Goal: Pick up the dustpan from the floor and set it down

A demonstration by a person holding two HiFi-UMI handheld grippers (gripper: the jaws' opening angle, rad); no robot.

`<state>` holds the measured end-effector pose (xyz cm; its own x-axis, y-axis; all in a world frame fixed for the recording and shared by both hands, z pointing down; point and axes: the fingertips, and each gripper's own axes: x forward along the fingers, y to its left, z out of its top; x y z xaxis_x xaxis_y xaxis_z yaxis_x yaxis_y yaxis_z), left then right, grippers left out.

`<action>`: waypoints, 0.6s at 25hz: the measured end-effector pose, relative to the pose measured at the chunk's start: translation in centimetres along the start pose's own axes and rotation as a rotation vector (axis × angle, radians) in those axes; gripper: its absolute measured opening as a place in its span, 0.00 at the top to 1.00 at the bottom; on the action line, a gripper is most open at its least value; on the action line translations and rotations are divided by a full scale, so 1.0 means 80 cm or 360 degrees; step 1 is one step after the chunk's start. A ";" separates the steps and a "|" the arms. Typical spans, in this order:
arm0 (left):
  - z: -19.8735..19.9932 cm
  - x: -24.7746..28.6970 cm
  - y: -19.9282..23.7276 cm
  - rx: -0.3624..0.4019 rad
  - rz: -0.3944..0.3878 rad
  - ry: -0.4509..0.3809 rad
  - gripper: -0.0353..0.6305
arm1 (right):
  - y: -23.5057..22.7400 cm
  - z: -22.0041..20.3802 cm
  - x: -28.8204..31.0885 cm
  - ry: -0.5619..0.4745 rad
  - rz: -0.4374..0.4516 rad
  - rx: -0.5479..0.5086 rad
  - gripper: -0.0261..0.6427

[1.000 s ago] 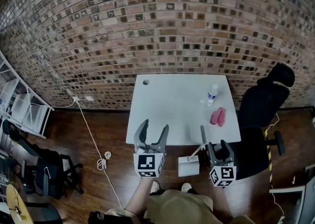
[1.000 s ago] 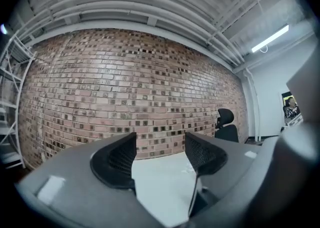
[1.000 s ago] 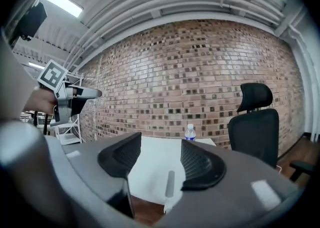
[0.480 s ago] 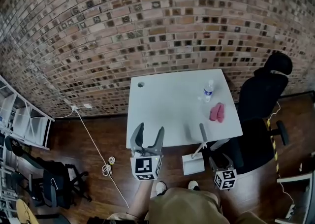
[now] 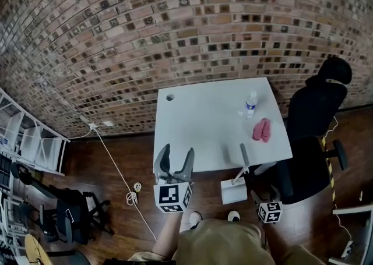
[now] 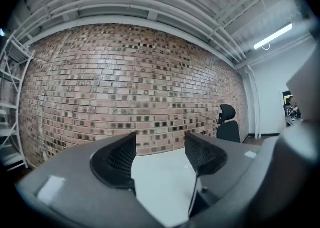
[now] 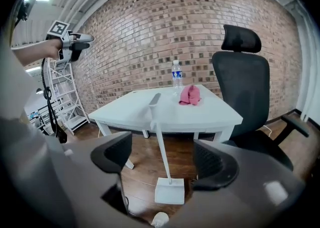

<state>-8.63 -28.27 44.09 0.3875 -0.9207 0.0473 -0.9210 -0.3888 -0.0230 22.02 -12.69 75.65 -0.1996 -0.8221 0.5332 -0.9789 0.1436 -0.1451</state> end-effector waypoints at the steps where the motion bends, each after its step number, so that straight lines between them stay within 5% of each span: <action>1: -0.001 -0.001 0.002 0.0007 0.0010 0.0006 0.52 | 0.002 -0.005 0.006 0.0000 0.0012 -0.0002 0.40; 7: -0.015 -0.004 0.008 0.0020 0.0051 0.0057 0.52 | 0.006 -0.018 0.039 -0.0094 0.0068 -0.0099 0.35; 15: -0.024 -0.018 0.028 0.0052 0.0141 0.0100 0.52 | 0.015 -0.011 0.098 -0.0047 0.0096 -0.0022 0.35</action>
<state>-11.29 -27.73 45.93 0.3006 -0.9478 0.1062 -0.9493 -0.3080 -0.0623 19.21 -18.46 80.41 -0.2572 -0.8276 0.4990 -0.9657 0.2008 -0.1647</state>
